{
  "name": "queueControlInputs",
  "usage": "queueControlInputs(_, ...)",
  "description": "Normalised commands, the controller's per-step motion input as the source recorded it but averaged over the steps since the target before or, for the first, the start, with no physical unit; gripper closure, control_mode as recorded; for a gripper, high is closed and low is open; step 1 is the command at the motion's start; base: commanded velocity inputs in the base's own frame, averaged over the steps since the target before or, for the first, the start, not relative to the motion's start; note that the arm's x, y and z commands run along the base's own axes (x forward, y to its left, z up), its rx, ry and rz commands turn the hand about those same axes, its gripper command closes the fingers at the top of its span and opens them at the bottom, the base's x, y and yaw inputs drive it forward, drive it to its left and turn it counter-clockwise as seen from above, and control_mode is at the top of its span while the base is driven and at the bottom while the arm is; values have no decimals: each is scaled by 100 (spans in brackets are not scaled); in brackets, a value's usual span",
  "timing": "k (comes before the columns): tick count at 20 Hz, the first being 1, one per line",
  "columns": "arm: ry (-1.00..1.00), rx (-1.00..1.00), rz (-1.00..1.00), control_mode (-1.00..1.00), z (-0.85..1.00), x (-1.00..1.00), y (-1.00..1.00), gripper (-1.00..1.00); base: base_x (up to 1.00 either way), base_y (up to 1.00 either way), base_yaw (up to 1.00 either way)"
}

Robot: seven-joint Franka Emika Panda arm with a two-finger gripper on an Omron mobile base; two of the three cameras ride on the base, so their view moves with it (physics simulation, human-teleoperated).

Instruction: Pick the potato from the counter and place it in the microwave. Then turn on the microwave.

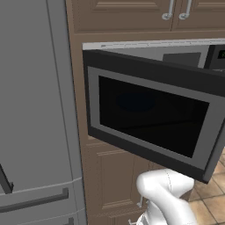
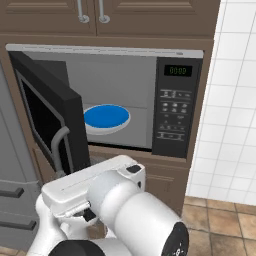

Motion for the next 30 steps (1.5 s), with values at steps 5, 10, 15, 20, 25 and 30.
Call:
queueControlInputs(5, 0, 5, 16, -100, 0, 16, -47, -100, 0, 0, 0)
queueControlInputs(10, 2, 11, 25, -100, -3, 39, -27, -100, 0, 0, 0)
queueControlInputs(15, 1, 8, 25, -100, -1, 35, -9, -100, 0, 0, 0)
queueControlInputs(20, 0, 1, 15, -100, -5, 16, -1, -100, 0, 0, 0)
queueControlInputs(25, -3, 0, 4, -100, -8, 8, 0, -100, 0, 0, 0)
queueControlInputs(30, -4, 0, 0, -100, -7, 10, 2, -100, 0, 0, 0)
